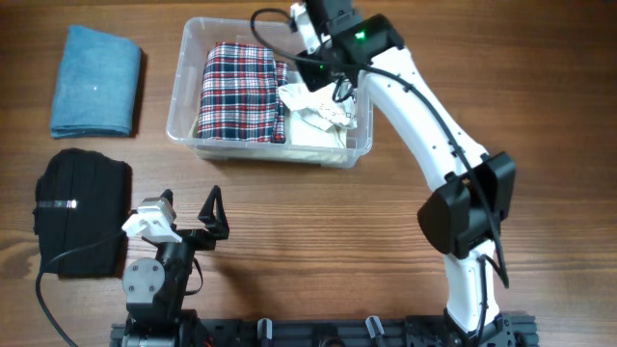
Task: Pack container
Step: 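Press the white shirt down into the box and open the right gripper, then retract the right arm and reach the left gripper to the black garment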
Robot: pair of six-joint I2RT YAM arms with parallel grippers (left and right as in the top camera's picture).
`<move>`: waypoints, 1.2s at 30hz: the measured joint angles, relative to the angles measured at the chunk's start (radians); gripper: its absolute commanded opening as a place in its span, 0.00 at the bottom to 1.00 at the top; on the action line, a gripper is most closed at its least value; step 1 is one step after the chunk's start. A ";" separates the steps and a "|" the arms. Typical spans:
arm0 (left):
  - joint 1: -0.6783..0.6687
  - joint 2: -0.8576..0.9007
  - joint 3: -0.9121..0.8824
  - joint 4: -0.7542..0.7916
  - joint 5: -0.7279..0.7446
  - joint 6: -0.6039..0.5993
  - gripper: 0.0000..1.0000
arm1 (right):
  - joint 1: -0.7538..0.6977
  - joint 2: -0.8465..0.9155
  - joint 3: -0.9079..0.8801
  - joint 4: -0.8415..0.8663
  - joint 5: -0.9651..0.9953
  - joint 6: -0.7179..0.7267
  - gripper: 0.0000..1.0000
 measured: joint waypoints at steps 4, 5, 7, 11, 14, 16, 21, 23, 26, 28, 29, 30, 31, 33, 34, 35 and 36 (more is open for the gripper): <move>0.000 0.000 0.000 0.000 0.000 0.000 1.00 | 0.042 0.053 0.000 -0.007 -0.008 -0.003 0.04; 0.000 0.000 0.000 0.000 0.000 0.000 1.00 | 0.048 0.071 0.000 -0.007 -0.009 -0.003 0.04; 0.000 0.000 0.000 0.000 0.000 0.000 1.00 | 0.049 0.121 0.000 -0.018 -0.010 -0.003 0.04; 0.000 0.000 0.000 0.000 0.000 0.000 1.00 | 0.049 0.225 0.000 -0.086 -0.016 -0.003 0.04; 0.000 0.000 0.000 0.000 0.000 0.000 1.00 | 0.051 0.242 0.001 -0.098 -0.020 -0.003 0.04; 0.000 0.000 0.000 0.000 0.000 0.000 1.00 | 0.052 0.242 0.003 -0.112 -0.020 -0.003 0.04; 0.000 0.000 0.000 0.000 0.000 0.000 1.00 | 0.053 0.219 0.002 -0.155 -0.023 -0.005 0.49; 0.000 0.000 0.000 0.000 0.000 0.000 1.00 | 0.053 0.176 -0.002 -0.152 -0.023 -0.004 0.76; 0.000 0.000 0.000 0.000 0.000 0.000 1.00 | 0.052 0.024 -0.003 -0.131 -0.023 -0.004 1.00; 0.000 0.000 0.000 0.000 0.000 0.000 1.00 | 0.042 -0.118 -0.002 -0.106 -0.019 -0.003 1.00; 0.000 0.000 0.000 0.000 0.000 0.000 1.00 | 0.032 -0.158 -0.002 -0.097 -0.019 0.002 1.00; 0.000 0.000 0.000 0.000 0.000 0.000 1.00 | 0.019 -0.182 -0.002 -0.081 -0.018 0.010 1.00; 0.000 0.000 0.000 0.000 0.000 0.000 1.00 | -0.013 -0.215 -0.002 -0.058 -0.015 0.028 1.00; 0.000 0.000 0.000 0.000 0.000 0.000 1.00 | -0.115 -0.237 -0.002 -0.034 -0.004 0.077 1.00; 0.000 0.000 0.000 0.000 0.000 0.000 1.00 | -0.169 -0.234 -0.002 -0.030 0.000 0.105 1.00; 0.000 0.000 0.000 0.000 0.000 0.000 1.00 | -0.221 -0.231 -0.002 -0.023 0.000 0.135 1.00; 0.000 0.000 0.000 0.000 0.000 0.000 1.00 | -0.285 -0.230 -0.002 -0.010 0.000 0.172 1.00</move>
